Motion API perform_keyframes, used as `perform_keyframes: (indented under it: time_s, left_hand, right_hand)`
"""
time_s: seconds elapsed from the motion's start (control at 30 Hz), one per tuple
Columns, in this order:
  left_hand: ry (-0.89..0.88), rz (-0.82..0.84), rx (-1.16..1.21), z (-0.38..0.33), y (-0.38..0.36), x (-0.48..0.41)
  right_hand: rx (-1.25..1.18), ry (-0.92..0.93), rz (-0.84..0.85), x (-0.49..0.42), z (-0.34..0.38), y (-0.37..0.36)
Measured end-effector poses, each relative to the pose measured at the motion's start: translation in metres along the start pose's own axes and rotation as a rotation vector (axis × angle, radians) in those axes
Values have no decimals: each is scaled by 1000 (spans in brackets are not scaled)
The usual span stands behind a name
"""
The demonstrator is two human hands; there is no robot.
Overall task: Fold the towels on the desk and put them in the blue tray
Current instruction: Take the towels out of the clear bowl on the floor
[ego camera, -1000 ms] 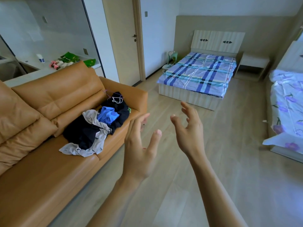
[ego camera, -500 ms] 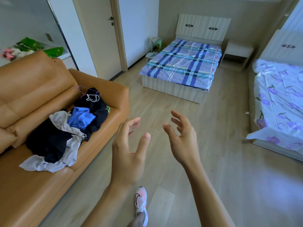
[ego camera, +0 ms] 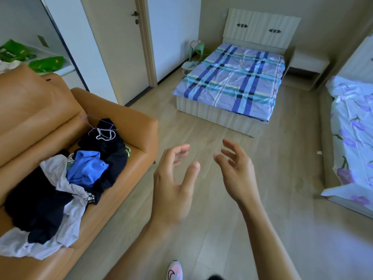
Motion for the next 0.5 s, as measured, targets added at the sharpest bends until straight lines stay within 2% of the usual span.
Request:
perform_keyframes:
  time_s: [0.3, 0.5]
  left_hand:
    - [72, 15, 13, 74, -77, -132]
    - [71, -101, -30, 112, -128, -247]
  right_hand:
    - [-66, -88, 25, -167, -7, -16]
    - [-68, -21, 129, -312, 18, -25]
Point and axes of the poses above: each hand's wrist, its own x-axis away from the middle knuckle, its own y-axis out of the back of the hand, z = x × y, the point moved 6 cm from there along -x, towards the middle knuckle, and after that the axes turned 11 degrees about -y, right-handed, at the moved point
